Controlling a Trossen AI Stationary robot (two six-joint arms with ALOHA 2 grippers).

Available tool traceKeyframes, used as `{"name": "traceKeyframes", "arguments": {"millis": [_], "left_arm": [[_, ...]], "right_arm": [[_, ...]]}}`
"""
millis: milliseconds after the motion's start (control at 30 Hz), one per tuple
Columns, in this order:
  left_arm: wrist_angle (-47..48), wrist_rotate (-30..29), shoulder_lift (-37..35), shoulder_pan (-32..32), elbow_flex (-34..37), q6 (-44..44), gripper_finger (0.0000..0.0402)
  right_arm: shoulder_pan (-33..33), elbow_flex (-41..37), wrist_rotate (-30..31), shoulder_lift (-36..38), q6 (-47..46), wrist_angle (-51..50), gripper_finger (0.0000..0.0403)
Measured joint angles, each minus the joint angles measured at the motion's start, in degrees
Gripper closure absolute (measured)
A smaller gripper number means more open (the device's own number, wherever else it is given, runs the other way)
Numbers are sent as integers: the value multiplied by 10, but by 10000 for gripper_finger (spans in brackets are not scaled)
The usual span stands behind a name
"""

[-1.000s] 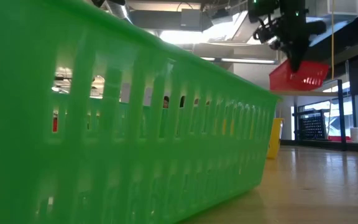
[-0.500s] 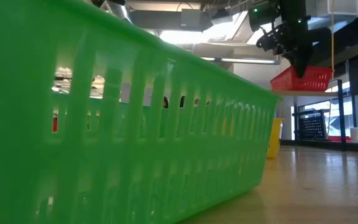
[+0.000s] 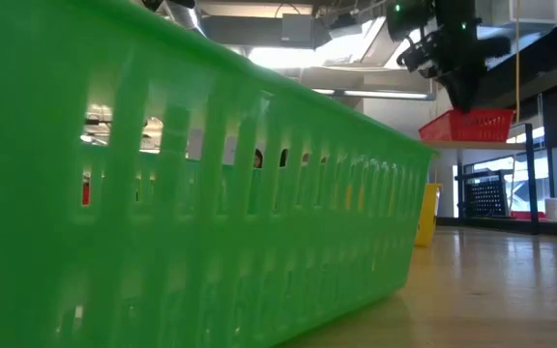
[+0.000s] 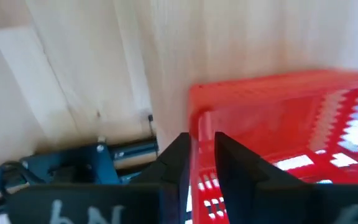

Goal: Stack baskets on shelf by color
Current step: Put the middle yellow bin on the shelf

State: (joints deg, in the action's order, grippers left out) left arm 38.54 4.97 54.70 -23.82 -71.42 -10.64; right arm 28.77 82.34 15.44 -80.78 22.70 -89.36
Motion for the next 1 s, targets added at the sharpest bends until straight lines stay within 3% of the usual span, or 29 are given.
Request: {"name": "traceKeyframes", "arguments": {"millis": [333,533,767,1000], "left_arm": [[-7,7,0,0,0,2,401],[-1,28,1,0,0,82,401],[51,31,4,37,0,126,401],[55,18,4,90,1,136,401]], "right_arm": [[-90,179,-3,1,-60,-7,331],[-184,243,-13,1,-75,-3,331],[-270,231,-140,1,-45,1,331],[-317,153,-192,1,-49,24,331]]}}
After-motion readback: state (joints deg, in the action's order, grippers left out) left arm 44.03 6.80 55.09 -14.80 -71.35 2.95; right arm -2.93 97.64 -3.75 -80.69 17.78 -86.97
